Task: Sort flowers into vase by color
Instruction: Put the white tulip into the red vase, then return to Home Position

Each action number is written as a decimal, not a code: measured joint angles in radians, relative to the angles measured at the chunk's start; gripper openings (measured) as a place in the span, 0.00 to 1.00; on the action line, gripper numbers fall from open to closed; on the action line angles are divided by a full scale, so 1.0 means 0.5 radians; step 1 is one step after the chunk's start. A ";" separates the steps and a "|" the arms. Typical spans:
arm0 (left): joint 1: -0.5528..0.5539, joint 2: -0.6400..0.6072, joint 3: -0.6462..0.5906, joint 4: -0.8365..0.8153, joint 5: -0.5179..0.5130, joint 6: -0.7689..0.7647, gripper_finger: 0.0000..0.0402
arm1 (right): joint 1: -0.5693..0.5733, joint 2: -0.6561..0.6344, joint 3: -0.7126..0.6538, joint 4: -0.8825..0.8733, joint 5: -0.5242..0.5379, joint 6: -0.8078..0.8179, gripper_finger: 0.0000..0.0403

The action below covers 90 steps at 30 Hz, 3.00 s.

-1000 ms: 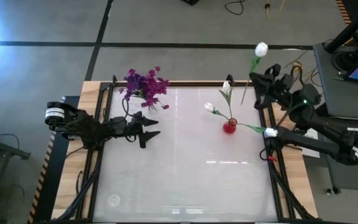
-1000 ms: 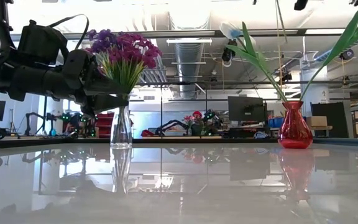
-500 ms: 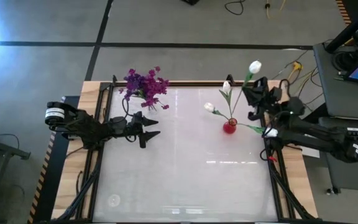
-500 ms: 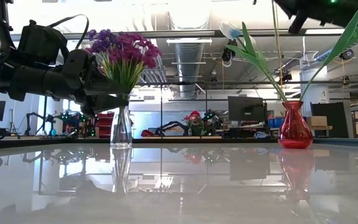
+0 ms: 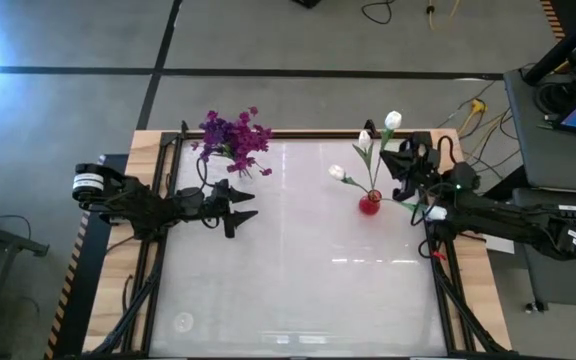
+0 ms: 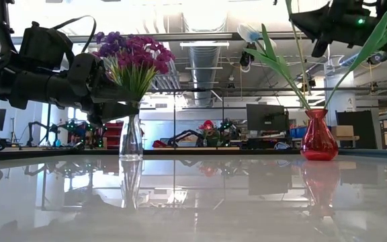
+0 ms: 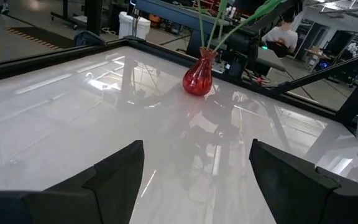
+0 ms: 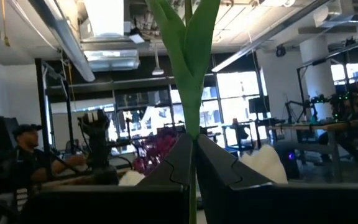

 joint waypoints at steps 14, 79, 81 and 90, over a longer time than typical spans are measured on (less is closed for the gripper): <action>0.001 0.000 0.001 0.000 0.000 -0.001 0.70 | 0.000 0.018 -0.147 -0.015 0.010 -0.273 0.02; -0.605 -2.108 0.362 -2.286 -0.314 0.386 0.69 | 0.003 -0.336 0.518 -0.956 -0.559 -0.473 0.39; -0.605 -2.187 0.306 -2.302 -0.314 0.397 0.69 | 0.003 -0.373 0.490 -0.954 -0.559 -0.482 0.39; -0.599 -2.498 0.187 -2.405 -0.320 0.429 0.63 | 0.003 -0.617 0.328 -0.949 -0.554 -0.458 0.38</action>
